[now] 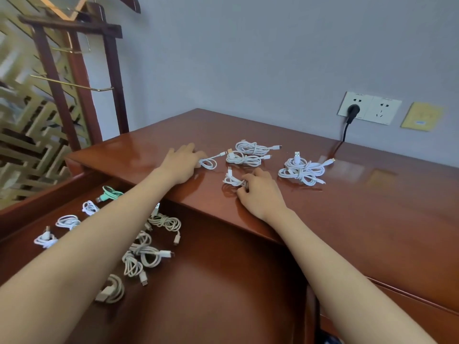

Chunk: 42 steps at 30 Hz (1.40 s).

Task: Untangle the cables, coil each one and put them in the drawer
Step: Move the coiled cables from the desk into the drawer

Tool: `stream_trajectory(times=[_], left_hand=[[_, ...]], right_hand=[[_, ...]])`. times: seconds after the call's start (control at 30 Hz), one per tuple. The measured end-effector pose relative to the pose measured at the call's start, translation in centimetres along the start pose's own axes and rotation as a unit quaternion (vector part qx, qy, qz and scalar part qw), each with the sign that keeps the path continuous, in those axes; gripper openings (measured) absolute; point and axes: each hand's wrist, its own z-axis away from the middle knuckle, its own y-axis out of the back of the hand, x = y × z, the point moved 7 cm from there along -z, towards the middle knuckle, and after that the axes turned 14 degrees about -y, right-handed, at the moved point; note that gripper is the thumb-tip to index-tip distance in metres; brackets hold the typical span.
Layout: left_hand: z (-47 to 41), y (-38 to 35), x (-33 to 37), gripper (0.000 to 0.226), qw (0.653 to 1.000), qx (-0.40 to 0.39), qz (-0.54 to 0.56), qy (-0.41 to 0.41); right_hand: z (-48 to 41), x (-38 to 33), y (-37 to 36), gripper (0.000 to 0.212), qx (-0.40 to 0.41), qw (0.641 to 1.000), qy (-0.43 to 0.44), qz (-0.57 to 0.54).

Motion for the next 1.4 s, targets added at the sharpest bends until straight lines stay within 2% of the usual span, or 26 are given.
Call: stream_trajectory(times=[0.13,0.3,0.37,0.47,0.53,0.6,0.67,0.8,0.9,1.03,1.17,1.3,1.4], left_hand=[[2.3,1.2,0.3,0.036,0.993,-0.005,0.116,-0.036],[6.6,2.9,2.8,0.034,0.966,0.083,0.225,-0.094],[8.5,3.4,4.9,0.028,0.957,0.133,0.194,-0.172],[10.8,3.5,9.0,0.029,0.927,0.161,0.043,-0.336],[11.9,3.1,11.2,0.027,0.900,0.151,0.002,-0.408],[12.5,2.0,12.3,0.027,0.892,0.116,0.006,-0.437],[12.6,0.3,12.4,0.029,0.904,0.044,-0.003,-0.425],[11.9,-2.3,10.2,0.038,0.953,-0.109,0.021,-0.283],[11.5,-2.4,9.9,0.040,0.960,-0.137,0.015,-0.245],[11.2,-3.0,10.1,0.038,0.956,-0.197,0.004,-0.217],[11.0,-3.2,10.4,0.043,0.950,-0.251,-0.015,-0.188],[11.0,-2.6,10.7,0.066,0.944,-0.284,-0.038,-0.165],[10.9,-0.5,11.5,0.059,0.943,-0.279,0.026,-0.182]], right_hand=[[1.3,0.4,0.3,0.036,-0.013,0.999,-0.016,-0.030],[3.8,1.3,0.7,0.030,-0.015,0.997,-0.036,-0.073],[4.9,1.3,0.8,0.030,-0.009,0.997,-0.022,-0.077],[6.6,1.3,1.3,0.029,-0.001,0.997,-0.003,-0.075],[7.7,1.6,1.6,0.030,-0.006,0.998,0.004,-0.055],[9.1,1.9,2.1,0.030,0.010,0.999,0.016,-0.026],[10.3,2.1,2.7,0.030,0.037,0.999,0.025,-0.011],[12.7,2.2,2.7,0.031,0.080,0.995,0.054,0.016],[14.2,1.9,1.2,0.028,0.080,0.993,0.082,0.026],[14.1,2.7,-1.9,0.029,0.000,0.995,0.034,0.099],[13.3,3.4,-3.1,0.027,-0.041,0.989,-0.007,0.141],[13.0,3.8,-2.5,0.032,-0.028,0.991,-0.010,0.129],[13.3,3.6,-1.0,0.036,-0.002,0.995,0.007,0.099]])
